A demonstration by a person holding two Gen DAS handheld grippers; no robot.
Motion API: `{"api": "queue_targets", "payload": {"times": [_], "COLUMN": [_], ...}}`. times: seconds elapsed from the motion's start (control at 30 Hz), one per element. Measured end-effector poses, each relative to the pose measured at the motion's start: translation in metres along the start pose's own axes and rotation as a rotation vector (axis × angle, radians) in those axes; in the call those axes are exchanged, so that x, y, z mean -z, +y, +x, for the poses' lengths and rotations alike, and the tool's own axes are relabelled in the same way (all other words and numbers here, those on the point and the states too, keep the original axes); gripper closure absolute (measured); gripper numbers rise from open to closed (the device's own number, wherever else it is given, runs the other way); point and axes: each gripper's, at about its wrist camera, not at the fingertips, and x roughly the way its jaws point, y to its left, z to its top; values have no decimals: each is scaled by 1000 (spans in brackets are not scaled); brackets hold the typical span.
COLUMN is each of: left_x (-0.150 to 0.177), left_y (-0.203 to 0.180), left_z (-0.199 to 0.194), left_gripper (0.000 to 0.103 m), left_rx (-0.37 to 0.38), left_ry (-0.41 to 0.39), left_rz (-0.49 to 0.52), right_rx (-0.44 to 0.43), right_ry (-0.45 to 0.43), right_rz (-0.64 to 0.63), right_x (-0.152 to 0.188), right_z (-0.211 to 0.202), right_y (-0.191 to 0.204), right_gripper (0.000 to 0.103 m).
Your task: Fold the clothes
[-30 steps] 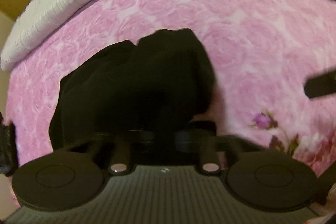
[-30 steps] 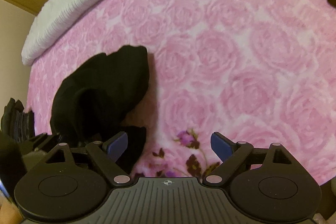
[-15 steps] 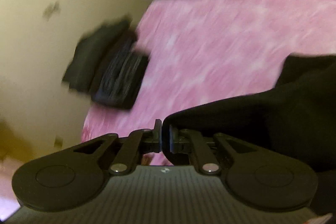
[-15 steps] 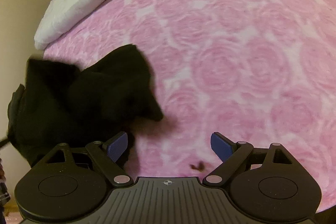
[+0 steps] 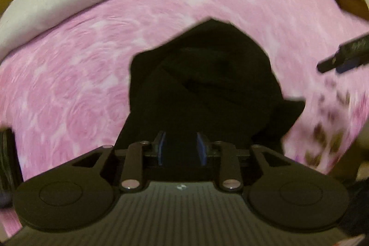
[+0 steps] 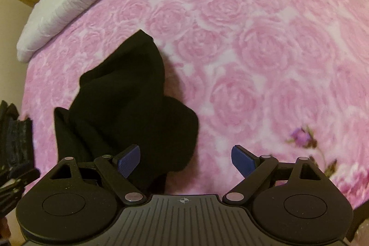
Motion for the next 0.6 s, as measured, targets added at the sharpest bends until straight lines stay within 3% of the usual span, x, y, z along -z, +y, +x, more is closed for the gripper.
{"api": "queue_targets", "payload": {"times": [0.23, 0.4, 0.5, 0.6], "left_x": [-13, -22, -20, -20], "left_y": [26, 44, 54, 46], "left_z": [42, 72, 90, 79], "left_gripper": [78, 78, 78, 79], "left_rx": [50, 85, 126, 145], "left_ry": [-20, -34, -20, -58], "left_rz": [-156, -267, -253, -225], "right_rx": [92, 85, 72, 57], "right_ry": [7, 31, 28, 3], "right_rz": [25, 0, -25, -45], "right_x": [31, 39, 37, 32], "right_z": [15, 36, 48, 56], "right_y": [-12, -22, -27, -35], "right_gripper": [14, 14, 14, 14]}}
